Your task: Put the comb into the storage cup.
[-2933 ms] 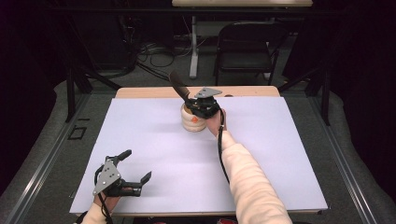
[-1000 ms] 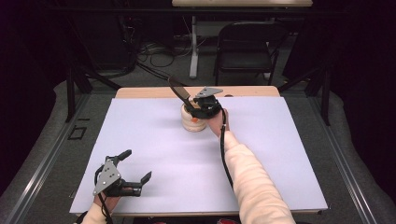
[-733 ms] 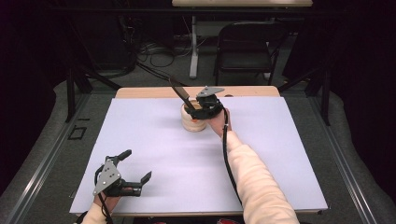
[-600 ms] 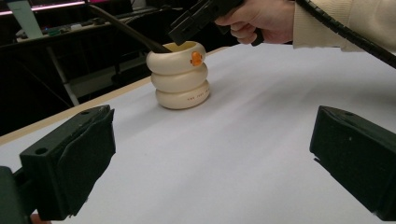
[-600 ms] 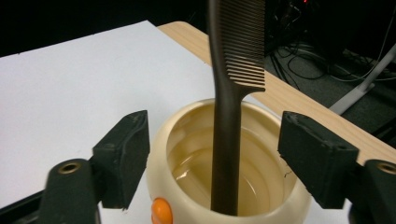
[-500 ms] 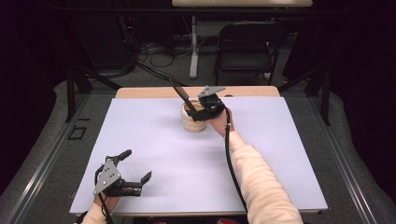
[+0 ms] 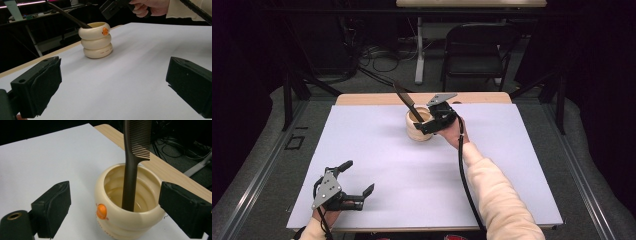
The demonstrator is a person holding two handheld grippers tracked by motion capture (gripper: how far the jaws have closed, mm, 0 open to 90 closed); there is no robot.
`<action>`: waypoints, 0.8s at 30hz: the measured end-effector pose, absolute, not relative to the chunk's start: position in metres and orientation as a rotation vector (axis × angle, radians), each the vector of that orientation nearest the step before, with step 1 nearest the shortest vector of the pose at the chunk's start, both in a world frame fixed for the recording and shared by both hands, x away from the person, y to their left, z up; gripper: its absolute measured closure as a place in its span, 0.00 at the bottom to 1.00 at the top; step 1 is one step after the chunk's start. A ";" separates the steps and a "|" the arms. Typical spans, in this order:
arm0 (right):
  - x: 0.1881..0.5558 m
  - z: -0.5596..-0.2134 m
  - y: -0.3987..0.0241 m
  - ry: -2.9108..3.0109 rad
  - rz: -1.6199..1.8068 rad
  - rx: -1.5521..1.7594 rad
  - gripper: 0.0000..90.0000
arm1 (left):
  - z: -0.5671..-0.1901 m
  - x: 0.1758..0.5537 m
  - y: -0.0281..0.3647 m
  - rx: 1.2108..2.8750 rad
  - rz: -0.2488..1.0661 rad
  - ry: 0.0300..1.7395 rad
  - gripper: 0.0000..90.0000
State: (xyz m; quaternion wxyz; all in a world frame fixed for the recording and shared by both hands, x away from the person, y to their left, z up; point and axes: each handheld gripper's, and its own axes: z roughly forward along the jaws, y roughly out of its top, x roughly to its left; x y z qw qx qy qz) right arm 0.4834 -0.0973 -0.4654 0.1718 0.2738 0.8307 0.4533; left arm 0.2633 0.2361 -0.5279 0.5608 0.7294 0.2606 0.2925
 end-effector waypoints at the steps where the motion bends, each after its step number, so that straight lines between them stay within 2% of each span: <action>1: 0.482 -0.465 -0.098 2.363 1.282 0.776 0.10 | -0.528 0.263 0.236 1.718 0.690 0.615 0.00; 11: 0.468 -0.464 -0.104 2.436 1.250 0.763 0.03 | -0.528 0.264 0.235 1.722 0.690 0.616 0.00; 24: 0.446 -0.467 -0.122 2.471 1.232 0.785 0.00 | -0.528 0.264 0.235 1.718 0.690 0.624 0.00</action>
